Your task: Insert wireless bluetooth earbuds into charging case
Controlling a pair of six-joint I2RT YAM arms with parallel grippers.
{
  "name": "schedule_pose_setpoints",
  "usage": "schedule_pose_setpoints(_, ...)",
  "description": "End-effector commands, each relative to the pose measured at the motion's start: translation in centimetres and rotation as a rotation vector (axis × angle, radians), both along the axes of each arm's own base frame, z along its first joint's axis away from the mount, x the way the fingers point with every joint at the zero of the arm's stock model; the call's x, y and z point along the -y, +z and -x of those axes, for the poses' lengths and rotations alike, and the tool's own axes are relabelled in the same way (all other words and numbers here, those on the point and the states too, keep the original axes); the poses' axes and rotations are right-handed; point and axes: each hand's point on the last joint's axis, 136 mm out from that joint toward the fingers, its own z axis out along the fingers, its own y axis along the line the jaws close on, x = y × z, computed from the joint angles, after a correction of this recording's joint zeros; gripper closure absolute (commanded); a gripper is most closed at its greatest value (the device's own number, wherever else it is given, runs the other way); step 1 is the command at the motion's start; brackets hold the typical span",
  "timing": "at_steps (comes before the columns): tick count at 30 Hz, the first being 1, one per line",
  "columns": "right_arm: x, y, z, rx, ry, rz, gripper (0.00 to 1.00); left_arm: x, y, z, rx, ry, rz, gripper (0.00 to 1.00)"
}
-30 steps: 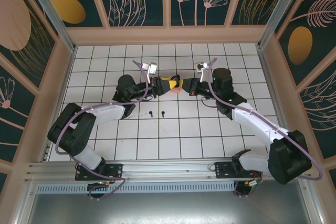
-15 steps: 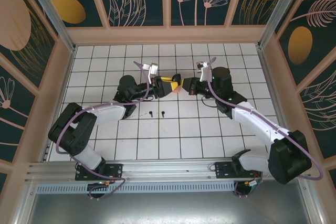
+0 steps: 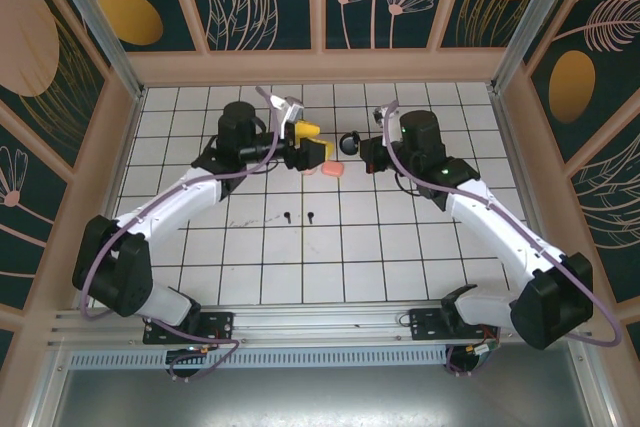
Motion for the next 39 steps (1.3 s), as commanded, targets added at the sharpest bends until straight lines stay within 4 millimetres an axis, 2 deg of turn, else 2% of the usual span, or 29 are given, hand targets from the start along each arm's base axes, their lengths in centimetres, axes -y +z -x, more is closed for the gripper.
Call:
schedule_pose_setpoints(1,0.3,0.3,-0.2,0.095,0.044,0.155,1.0,-0.4,-2.6,1.1,-0.024,-0.095,-0.162,0.13)
schedule_pose_setpoints(5,-0.5,1.4,0.3,0.129,0.117,0.151,1.0,-0.4,-2.4,0.9,-0.031,-0.143,-0.216,0.13)
schedule_pose_setpoints(12,-1.2,1.8,1.3,0.134,0.193,0.173,1.0,-0.3,-2.6,0.9,-0.06,-0.229,-0.272,0.22)
schedule_pose_setpoints(17,-2.9,2.0,2.4,0.146,0.24,0.212,1.0,-0.1,-2.9,1.3,-0.09,-0.273,-0.276,0.25)
schedule_pose_setpoints(26,-5.1,2.1,2.6,0.156,0.274,0.249,1.0,-0.1,-2.8,2.2,-0.101,-0.314,-0.261,0.3)
schedule_pose_setpoints(35,-5.5,2.7,2.7,0.166,0.272,0.23,1.0,0.0,-3.0,2.5,-0.103,-0.336,-0.249,0.48)
schedule_pose_setpoints(39,-5.7,3.1,2.7,0.172,0.274,0.218,1.0,0.0,-3.1,2.7,-0.107,-0.345,-0.242,0.6)
